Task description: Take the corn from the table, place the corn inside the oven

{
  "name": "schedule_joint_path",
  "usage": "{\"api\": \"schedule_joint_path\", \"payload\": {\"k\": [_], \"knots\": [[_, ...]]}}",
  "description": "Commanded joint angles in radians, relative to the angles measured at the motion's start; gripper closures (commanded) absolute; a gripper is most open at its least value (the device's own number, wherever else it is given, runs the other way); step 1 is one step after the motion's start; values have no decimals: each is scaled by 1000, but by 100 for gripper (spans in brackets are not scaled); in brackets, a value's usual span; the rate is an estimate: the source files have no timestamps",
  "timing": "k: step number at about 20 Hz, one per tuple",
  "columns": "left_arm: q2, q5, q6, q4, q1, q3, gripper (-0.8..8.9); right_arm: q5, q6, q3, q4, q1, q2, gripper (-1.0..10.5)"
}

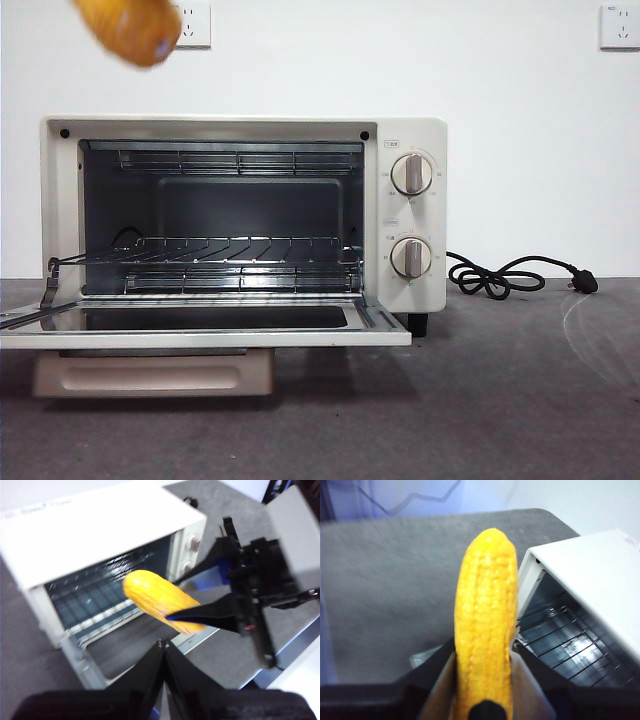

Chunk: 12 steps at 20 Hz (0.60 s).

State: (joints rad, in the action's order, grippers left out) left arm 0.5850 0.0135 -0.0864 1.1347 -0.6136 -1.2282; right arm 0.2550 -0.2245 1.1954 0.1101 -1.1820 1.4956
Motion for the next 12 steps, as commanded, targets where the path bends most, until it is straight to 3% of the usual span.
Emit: {"api": "schedule_joint_path", "payload": {"k": [1, 7, 12], "knots": [[-10, -27, -15, 24, -3, 10, 819, 65, -159, 37, -6, -2, 82, 959], [-10, -70, -17, 55, -3, 10, 819, 232, -380, 79, -8, 6, 224, 959], [-10, -70, -18, 53, -3, 10, 819, 305, -463, 79, -19, 42, 309, 959]]}}
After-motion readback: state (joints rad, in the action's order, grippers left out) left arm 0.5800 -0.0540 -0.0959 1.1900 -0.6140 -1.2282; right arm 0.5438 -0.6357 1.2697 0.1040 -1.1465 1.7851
